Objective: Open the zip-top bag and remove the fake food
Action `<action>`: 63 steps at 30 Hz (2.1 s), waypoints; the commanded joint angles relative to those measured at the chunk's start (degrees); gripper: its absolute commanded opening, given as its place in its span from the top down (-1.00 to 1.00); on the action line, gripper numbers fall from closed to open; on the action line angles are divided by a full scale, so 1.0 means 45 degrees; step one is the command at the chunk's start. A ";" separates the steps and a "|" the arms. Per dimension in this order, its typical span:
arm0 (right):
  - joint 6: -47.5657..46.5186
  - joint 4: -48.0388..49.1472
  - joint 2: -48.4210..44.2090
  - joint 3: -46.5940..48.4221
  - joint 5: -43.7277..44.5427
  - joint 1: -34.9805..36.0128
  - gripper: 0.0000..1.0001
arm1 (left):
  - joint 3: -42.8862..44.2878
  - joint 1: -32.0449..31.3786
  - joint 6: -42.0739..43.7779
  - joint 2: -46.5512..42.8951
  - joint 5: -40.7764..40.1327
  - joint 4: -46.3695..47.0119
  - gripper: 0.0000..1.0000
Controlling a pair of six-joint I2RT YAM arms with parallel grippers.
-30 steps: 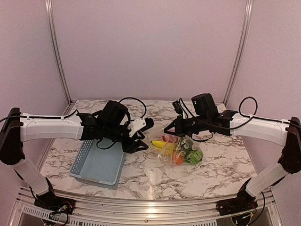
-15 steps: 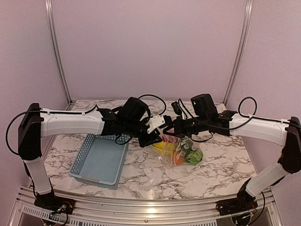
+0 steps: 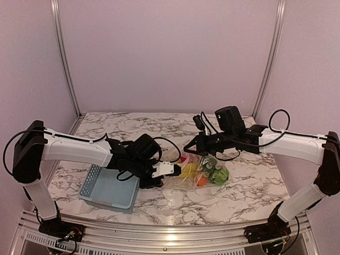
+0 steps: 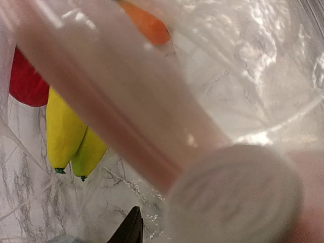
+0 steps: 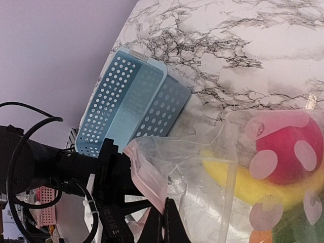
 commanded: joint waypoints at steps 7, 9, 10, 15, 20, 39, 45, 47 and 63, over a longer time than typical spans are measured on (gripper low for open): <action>-0.0324 0.0053 0.0271 0.0116 -0.0394 -0.0018 1.00 | 0.0414 -0.0012 -0.1959 -0.0615 0.0006 0.1457 0.30; -0.0312 0.0131 0.0271 0.0079 -0.0472 -0.0004 1.00 | 0.0500 0.0053 -0.2416 -0.0588 0.0150 0.1938 0.30; -0.0304 0.0158 0.0271 0.0060 -0.0500 0.0003 1.00 | 0.0521 0.0093 -0.2684 -0.0569 0.0237 0.2148 0.30; -0.0387 0.0181 0.0252 0.0028 -0.0543 -0.0002 1.00 | 0.0482 0.0415 -0.3610 -0.0339 0.0490 0.3094 0.29; -0.0427 0.0105 0.0126 -0.0011 -0.0467 -0.0003 1.00 | 0.0119 0.0729 -0.4218 -0.0027 0.0357 0.4404 0.27; -0.0465 -0.0084 0.0151 -0.0177 -0.0419 -0.0022 1.00 | 0.1176 0.0755 -0.3130 0.2095 0.0008 0.3900 -0.15; -0.0526 -0.0196 0.0232 -0.0138 -0.0430 -0.0046 1.00 | 0.1674 0.0755 -0.2438 0.2641 0.0734 0.2752 -0.10; -0.0525 -0.0227 0.0250 -0.0138 -0.0419 -0.0070 1.00 | 0.1815 0.0755 -0.2271 0.2812 0.1074 0.2406 -0.03; -0.0576 -0.0599 0.0506 -0.0580 0.0075 -0.0221 1.00 | 0.1549 0.0467 -0.1650 0.3391 0.0385 0.1990 0.07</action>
